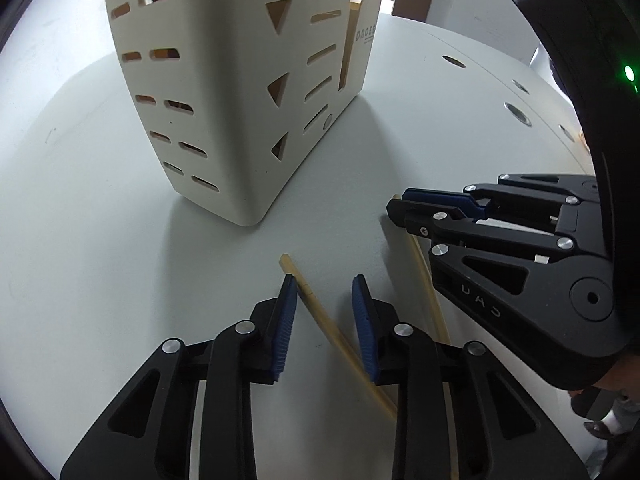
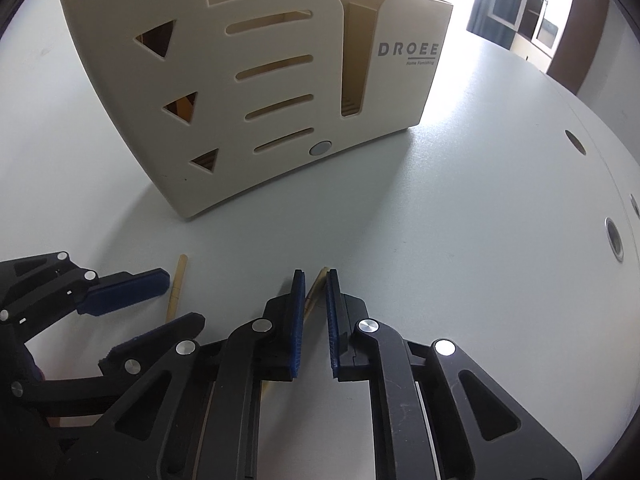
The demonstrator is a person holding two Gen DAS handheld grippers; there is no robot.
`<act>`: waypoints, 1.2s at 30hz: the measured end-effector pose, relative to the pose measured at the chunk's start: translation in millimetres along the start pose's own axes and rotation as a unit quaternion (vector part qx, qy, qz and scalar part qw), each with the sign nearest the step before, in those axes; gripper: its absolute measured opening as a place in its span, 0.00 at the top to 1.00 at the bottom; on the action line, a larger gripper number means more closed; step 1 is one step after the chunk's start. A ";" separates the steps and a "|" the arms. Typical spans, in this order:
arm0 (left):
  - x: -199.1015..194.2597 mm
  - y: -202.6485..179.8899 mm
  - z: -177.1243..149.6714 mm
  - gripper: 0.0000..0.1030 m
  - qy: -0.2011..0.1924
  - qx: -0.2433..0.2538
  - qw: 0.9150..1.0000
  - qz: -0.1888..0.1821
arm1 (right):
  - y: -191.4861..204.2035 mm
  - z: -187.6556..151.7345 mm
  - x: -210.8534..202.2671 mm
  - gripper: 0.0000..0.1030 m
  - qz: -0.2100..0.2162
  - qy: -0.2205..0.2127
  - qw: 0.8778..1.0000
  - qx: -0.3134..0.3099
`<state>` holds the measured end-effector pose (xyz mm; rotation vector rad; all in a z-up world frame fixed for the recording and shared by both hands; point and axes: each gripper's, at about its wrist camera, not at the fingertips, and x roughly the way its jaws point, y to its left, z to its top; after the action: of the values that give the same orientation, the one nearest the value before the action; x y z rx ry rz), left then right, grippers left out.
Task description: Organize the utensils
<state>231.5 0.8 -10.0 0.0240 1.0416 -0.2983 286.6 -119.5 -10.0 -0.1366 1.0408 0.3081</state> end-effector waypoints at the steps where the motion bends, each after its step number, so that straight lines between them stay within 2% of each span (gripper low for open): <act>1: 1.1 3.5 1.5 0.91 0.003 -0.007 1.000 -0.002 | -0.1 0.6 0.1 0.91 0.002 0.002 1.000 0.001; 4: 1.6 11.4 2.2 0.95 0.006 -0.018 1.000 -0.014 | 1.2 3.6 0.9 0.94 0.007 0.009 1.000 -0.001; 11: 4.1 10.5 5.6 0.96 0.014 -0.017 1.000 -0.017 | 5.2 10.5 1.2 0.95 0.013 0.024 1.000 -0.008; 15: -0.2 19.0 8.7 0.96 0.009 -0.026 0.999 -0.026 | 12.5 13.7 -8.5 0.95 0.019 0.014 1.000 -0.013; 19: -19.5 27.3 8.0 0.96 -0.018 -0.025 0.999 -0.028 | 24.6 20.3 -34.4 0.95 0.034 -0.019 0.999 -0.022; 22: -42.1 28.6 10.6 0.96 -0.051 -0.017 0.998 -0.020 | 39.1 28.5 -65.6 0.95 0.040 -0.066 0.996 -0.038; 29: -94.1 36.7 24.9 0.96 -0.131 -0.012 0.991 0.018 | 70.6 61.4 -133.6 0.95 0.062 -0.193 0.977 -0.071; 32: -113.0 44.9 32.4 0.96 -0.153 -0.016 0.988 0.017 | 79.6 73.5 -151.1 0.95 0.069 -0.215 0.971 -0.080; 36: -143.7 55.7 41.1 1.00 -0.191 -0.010 0.981 0.037 | 87.3 88.5 -167.7 0.95 0.073 -0.227 0.967 -0.095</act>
<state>213.1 80.9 126.7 -0.0131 0.6608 -0.2141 253.9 -45.2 182.3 -0.1542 0.5656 0.5456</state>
